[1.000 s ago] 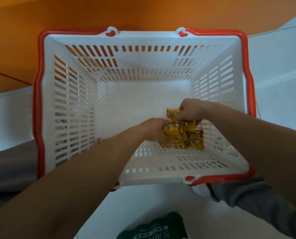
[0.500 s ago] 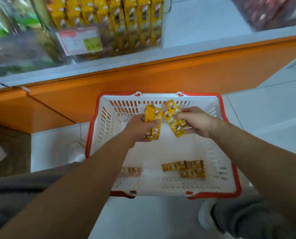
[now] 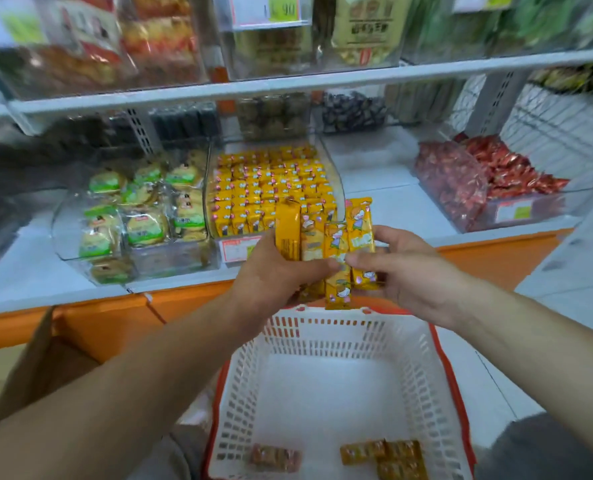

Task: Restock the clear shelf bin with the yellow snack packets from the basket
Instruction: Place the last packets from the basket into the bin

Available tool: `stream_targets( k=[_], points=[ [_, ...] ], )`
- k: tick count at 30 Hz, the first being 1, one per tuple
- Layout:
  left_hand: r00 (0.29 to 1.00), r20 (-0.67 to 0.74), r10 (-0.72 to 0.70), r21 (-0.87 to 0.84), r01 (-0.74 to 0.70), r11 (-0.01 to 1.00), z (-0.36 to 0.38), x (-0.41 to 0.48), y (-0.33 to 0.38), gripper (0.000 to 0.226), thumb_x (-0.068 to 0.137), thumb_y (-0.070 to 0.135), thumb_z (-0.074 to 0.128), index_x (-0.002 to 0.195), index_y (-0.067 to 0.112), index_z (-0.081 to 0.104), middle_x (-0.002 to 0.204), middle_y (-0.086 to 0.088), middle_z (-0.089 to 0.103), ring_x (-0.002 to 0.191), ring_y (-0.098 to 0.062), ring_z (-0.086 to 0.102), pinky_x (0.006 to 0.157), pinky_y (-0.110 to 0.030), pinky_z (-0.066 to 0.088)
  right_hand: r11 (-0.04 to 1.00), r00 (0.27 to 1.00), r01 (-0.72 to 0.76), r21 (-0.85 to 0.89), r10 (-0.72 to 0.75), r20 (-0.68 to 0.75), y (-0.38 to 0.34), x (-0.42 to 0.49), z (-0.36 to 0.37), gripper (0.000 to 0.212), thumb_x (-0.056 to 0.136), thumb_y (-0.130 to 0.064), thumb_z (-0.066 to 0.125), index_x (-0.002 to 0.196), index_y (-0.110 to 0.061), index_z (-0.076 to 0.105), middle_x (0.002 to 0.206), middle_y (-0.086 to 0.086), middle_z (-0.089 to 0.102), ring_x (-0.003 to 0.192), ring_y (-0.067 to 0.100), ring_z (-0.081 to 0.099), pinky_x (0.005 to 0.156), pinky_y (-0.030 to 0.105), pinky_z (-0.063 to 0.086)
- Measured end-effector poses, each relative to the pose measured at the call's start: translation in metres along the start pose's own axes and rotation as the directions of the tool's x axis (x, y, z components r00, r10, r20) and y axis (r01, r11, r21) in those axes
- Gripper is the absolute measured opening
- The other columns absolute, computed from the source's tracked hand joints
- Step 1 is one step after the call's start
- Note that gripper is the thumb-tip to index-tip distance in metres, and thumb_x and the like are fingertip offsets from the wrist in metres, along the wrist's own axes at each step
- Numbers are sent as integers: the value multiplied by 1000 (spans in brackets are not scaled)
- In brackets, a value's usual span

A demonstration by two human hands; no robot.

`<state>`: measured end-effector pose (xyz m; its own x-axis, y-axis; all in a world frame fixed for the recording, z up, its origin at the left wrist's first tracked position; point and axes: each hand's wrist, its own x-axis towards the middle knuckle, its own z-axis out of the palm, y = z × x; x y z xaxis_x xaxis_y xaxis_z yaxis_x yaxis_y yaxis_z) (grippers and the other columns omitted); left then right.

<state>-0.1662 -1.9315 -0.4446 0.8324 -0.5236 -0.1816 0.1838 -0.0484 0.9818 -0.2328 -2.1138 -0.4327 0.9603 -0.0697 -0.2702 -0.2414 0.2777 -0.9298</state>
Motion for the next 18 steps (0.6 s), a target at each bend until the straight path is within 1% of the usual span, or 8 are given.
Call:
stream_targets(
  k=[2,4,8,11,13,15,17,18],
  points=[
    [998,-46,54,16,-53,998,-2,-4,4,54,77,7,86,126,11,64,109,-11,78,97,-33,76,83,-49,62,998,999,47,33,-47,-7,3,-1,8,37,84,3,66,121,-2,63,104,15,74,81,24,72,71,40,61],
    [995,-72,75,10,-74,997,-6,-2,3,55,77,5,85,128,10,63,109,-11,78,98,-32,76,84,-49,62,997,998,59,47,-58,-21,7,4,13,39,82,-2,68,120,-3,64,108,16,73,83,24,71,73,40,60],
    [988,-124,98,22,-96,995,-22,10,7,54,72,16,88,122,15,67,102,-5,80,91,-26,78,68,-34,63,997,993,77,13,-75,-90,5,24,11,42,83,-7,72,124,-8,61,109,22,67,92,30,69,79,47,60],
    [975,-193,112,114,-91,989,-44,22,17,62,63,29,89,120,19,67,99,-1,80,87,-23,78,67,-32,63,988,985,93,-121,-109,-132,5,36,4,34,84,-6,73,116,-10,62,102,24,62,79,24,64,71,38,53],
    [962,-230,145,204,-98,974,-61,29,19,59,67,25,90,119,18,65,99,0,80,88,-22,78,73,-38,64,966,977,114,-232,-151,-148,7,44,-2,38,82,-1,75,114,-12,58,103,25,67,82,30,66,78,43,53],
    [950,-270,159,254,-89,963,-74,33,17,54,71,19,89,118,18,64,98,2,80,87,-19,78,74,-39,64,919,954,166,-358,-241,-176,4,52,-6,51,78,-2,80,116,-21,53,101,13,71,91,34,70,85,48,56],
    [944,-289,159,253,-85,964,-82,35,13,50,70,19,88,114,20,65,93,6,80,83,-15,78,67,-30,63,852,908,236,-468,-364,-206,-5,61,-10,58,75,-7,83,115,-33,49,99,6,68,90,31,71,83,48,60],
    [944,-289,157,252,-83,964,-83,36,11,49,70,20,88,112,21,65,92,8,80,81,-13,78,62,-24,62,818,883,274,-506,-422,-204,-11,66,-12,56,76,-10,83,113,-34,48,99,5,67,88,30,71,80,48,60]
  ],
)
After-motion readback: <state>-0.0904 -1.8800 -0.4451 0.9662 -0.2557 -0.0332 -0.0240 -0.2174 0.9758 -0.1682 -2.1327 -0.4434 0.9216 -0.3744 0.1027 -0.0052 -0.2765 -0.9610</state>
